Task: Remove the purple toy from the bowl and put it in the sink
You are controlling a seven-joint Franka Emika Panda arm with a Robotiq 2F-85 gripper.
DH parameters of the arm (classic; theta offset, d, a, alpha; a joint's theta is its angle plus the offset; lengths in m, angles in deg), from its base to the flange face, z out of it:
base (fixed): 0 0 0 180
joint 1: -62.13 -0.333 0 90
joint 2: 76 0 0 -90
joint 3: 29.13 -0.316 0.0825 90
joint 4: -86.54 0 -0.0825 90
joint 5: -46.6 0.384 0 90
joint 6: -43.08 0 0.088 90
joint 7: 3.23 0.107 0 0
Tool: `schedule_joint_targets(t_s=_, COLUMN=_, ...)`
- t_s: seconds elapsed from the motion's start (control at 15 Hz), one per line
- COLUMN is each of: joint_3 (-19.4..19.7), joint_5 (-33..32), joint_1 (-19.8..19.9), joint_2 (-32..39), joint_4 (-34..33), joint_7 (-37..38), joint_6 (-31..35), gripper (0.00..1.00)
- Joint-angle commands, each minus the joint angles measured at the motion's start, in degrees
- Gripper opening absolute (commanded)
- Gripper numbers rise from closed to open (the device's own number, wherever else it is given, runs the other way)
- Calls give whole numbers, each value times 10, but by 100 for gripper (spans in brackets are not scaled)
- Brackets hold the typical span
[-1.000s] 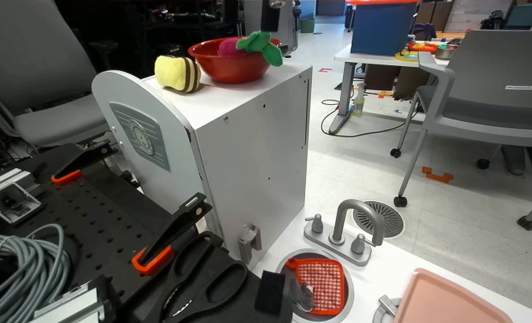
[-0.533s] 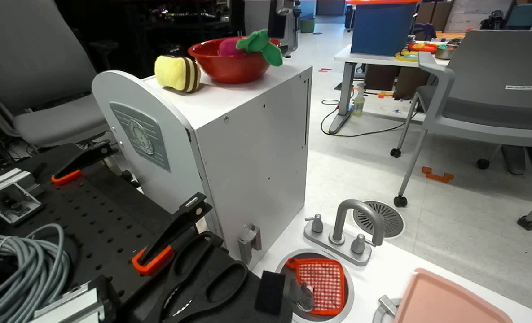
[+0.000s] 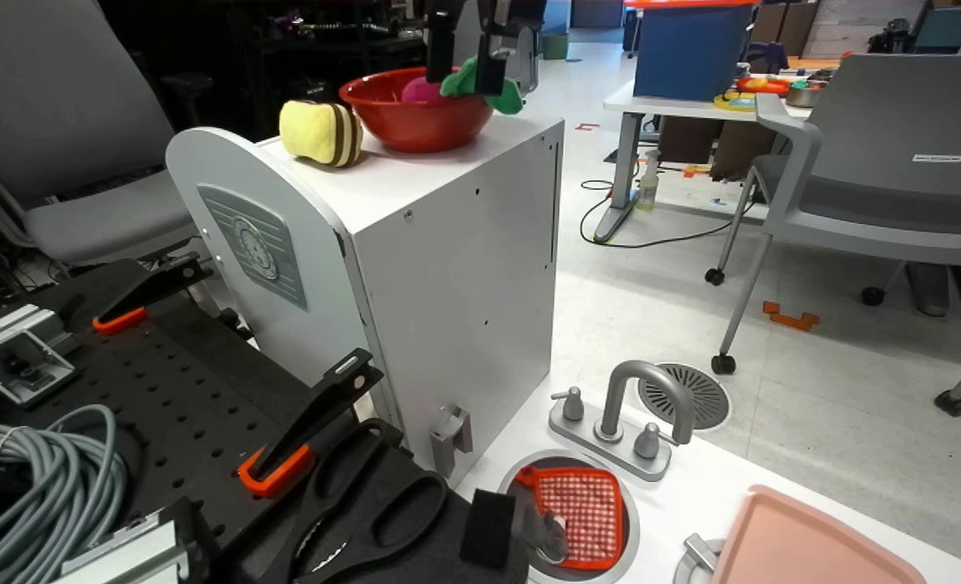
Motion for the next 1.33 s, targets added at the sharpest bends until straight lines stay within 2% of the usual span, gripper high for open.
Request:
schedule_joint_targets(t_s=0.0, joint_3=-1, joint_5=-8, joint_1=-3, joint_2=-1, joint_4=-13, joint_7=12, joint_6=-15, gripper=37)
schedule_joint_targets(t_s=0.27, joint_3=0, joint_5=-5, joint_1=-2, joint_2=-8, joint_4=-9, joint_7=11, joint_6=-10, gripper=6)
schedule_joint_targets(t_s=0.33, joint_3=0, joint_5=-4, joint_1=-1, joint_2=-9, joint_4=-8, joint_7=11, joint_6=-9, gripper=1)
schedule_joint_targets(t_s=0.8, joint_3=0, joint_5=-6, joint_1=-3, joint_2=-24, joint_4=-2, joint_7=17, joint_6=-5, gripper=1)
schedule_joint_targets(t_s=1.27, joint_3=-4, joint_5=-27, joint_1=-17, joint_2=-98, joint_4=21, joint_7=42, joint_6=3, gripper=1)
